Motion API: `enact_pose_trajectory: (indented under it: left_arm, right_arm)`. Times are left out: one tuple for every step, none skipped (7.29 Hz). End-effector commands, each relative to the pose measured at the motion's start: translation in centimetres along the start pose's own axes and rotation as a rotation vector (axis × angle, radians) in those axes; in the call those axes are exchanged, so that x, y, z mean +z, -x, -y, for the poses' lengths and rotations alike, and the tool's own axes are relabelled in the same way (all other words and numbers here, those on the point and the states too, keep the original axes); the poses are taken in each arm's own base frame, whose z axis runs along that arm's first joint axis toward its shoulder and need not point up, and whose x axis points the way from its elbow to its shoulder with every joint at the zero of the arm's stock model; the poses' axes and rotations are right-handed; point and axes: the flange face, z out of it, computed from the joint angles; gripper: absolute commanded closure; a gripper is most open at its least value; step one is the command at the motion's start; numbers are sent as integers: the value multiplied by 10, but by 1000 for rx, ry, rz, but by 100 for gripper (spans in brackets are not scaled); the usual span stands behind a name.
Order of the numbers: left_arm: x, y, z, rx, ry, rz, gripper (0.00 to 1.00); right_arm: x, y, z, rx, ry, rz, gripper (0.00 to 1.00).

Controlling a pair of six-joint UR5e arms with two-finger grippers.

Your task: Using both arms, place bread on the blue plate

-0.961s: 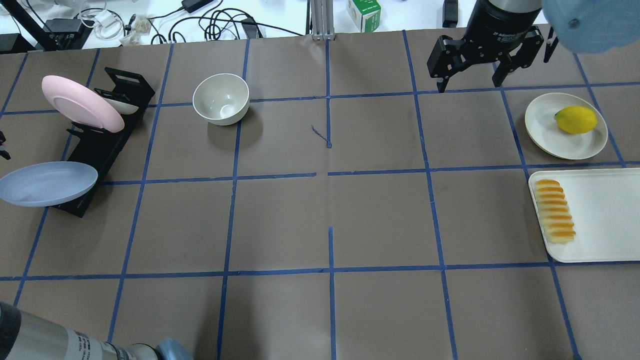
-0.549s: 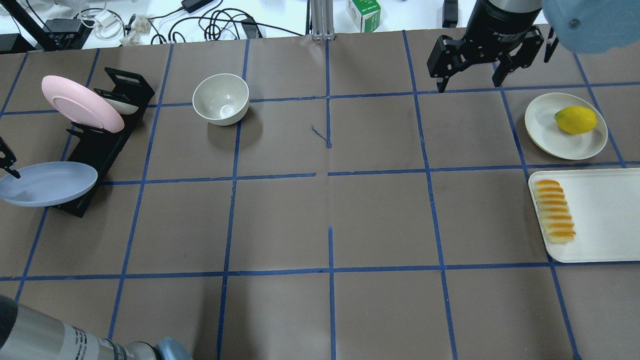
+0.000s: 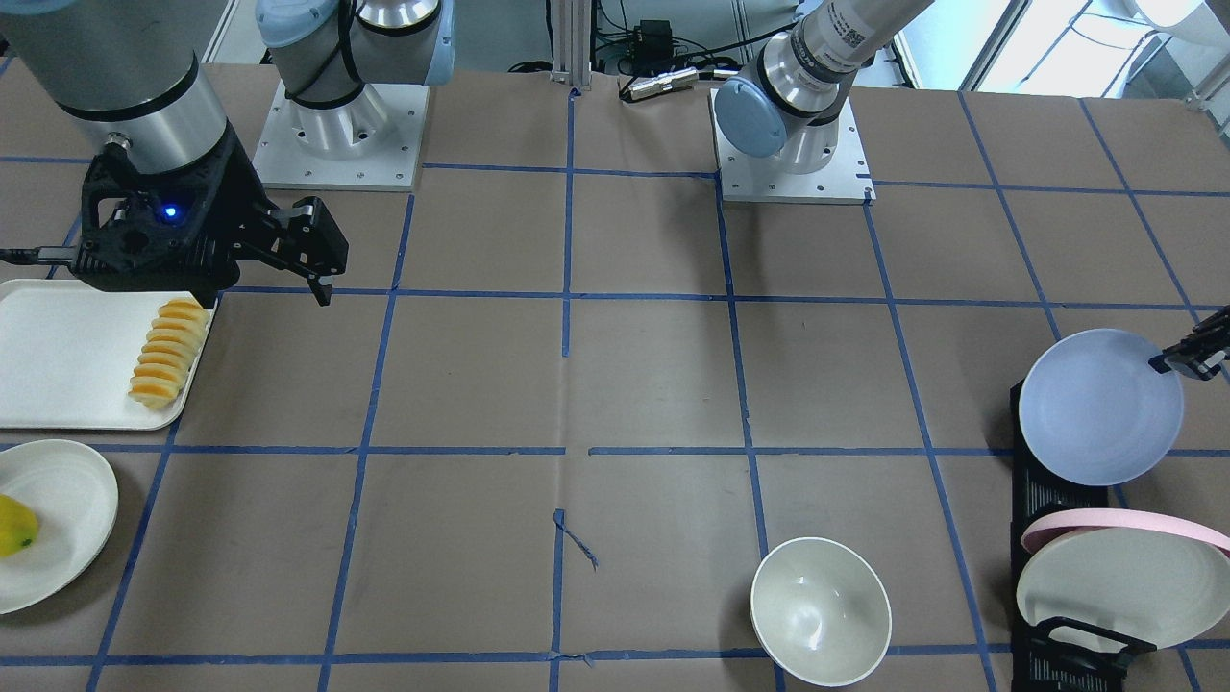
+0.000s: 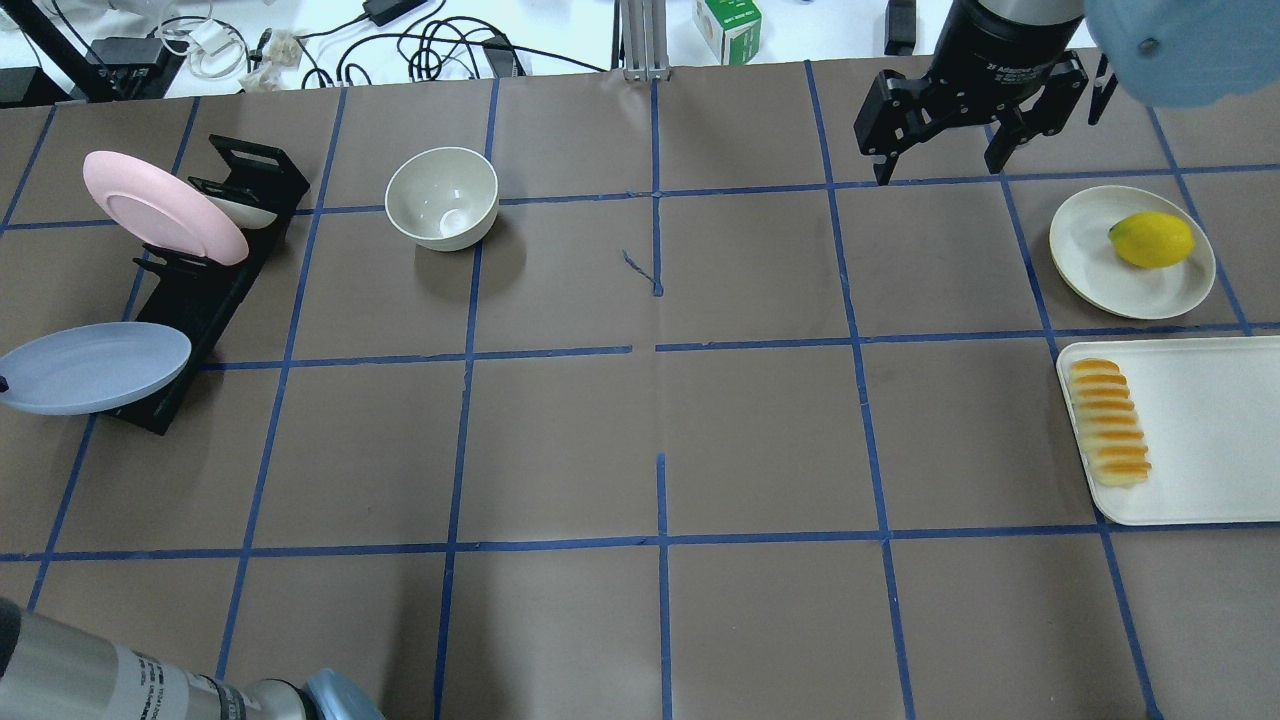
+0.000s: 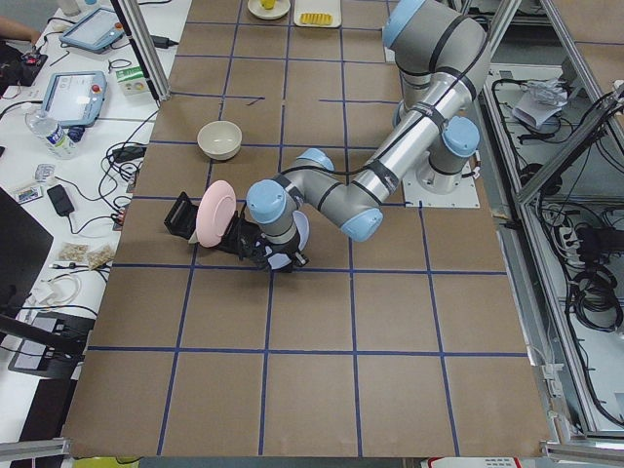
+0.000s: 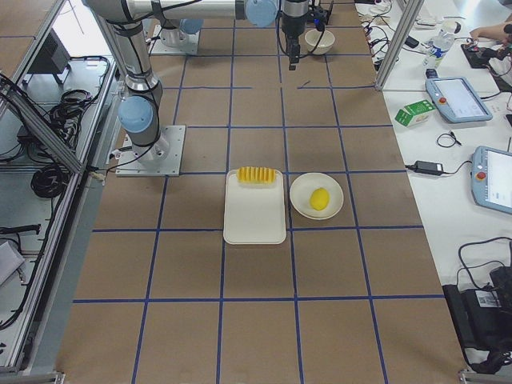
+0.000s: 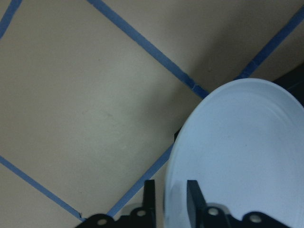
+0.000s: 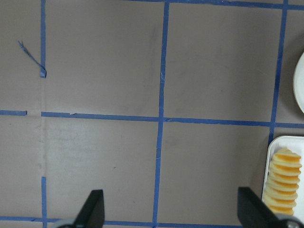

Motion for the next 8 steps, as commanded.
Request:
enact_pose_trajectory:
  left_arm:
    - [0,9,-4,-2,30,-6,100]
    - [-6,10,-4,-3,36,-7,100]
    - [-16,11,-9,-3,52,-15,100]
    - [-31,11,-19,-2,63,-18,100]
    - [-50,7,-37,3,107,-41,100]
    - [-66,-4,-54,6,127,-79,100]
    - [-72,-13,-69,16,153,-119,100]
    - [-75,-45,-85,58,180,-165,100]
  right_arm:
    - [1,0,0,0,1,0,0]
    - [0,0,0,0,1,0,0]
    - [0,0,0,0,-1,0,0]
    - [1,0,0,0,1,0,0]
    - [0,0,0,0,1,0,0]
    - [0,0,0,0,-1,0,0]
    - [0,0,0,0,1,0,0]
    - [0,0,0,0,1,0,0]
